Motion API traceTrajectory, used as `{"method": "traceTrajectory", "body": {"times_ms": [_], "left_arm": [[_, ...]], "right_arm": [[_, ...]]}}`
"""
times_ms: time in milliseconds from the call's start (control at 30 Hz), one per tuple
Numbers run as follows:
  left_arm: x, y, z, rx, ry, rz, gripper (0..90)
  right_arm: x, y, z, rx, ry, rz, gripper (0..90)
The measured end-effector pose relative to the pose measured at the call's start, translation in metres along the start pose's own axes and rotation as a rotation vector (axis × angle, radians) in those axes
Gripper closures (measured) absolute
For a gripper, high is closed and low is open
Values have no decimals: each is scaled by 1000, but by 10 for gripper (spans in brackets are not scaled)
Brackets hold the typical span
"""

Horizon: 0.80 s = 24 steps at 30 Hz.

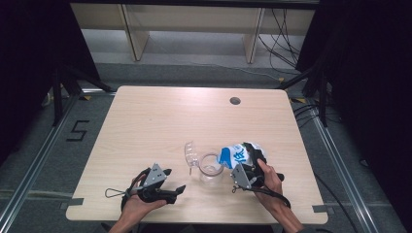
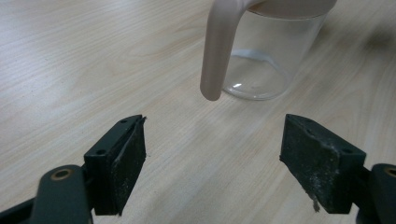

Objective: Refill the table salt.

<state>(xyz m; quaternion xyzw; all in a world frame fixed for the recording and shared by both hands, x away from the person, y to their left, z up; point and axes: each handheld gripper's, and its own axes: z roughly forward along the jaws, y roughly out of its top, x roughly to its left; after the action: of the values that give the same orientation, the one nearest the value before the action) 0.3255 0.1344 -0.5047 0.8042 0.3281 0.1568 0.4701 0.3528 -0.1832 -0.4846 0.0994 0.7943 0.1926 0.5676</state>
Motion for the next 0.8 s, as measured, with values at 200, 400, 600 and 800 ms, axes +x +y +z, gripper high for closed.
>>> {"method": "traceTrajectory", "body": {"times_ms": [200, 400, 600, 800], "left_arm": [[0, 0, 0, 1, -1, 0, 218], [0, 0, 0, -2, -1, -2, 218], [0, 0, 0, -1, -1, -1, 218], [0, 0, 0, -2, -1, -2, 218]], "right_arm": [[3, 1, 0, 5, -13, -45, 443], [4, 2, -1, 14, -14, -39, 445], [3, 2, -1, 12, -22, -52, 447], [0, 1, 1, -21, -32, -115, 447]]}}
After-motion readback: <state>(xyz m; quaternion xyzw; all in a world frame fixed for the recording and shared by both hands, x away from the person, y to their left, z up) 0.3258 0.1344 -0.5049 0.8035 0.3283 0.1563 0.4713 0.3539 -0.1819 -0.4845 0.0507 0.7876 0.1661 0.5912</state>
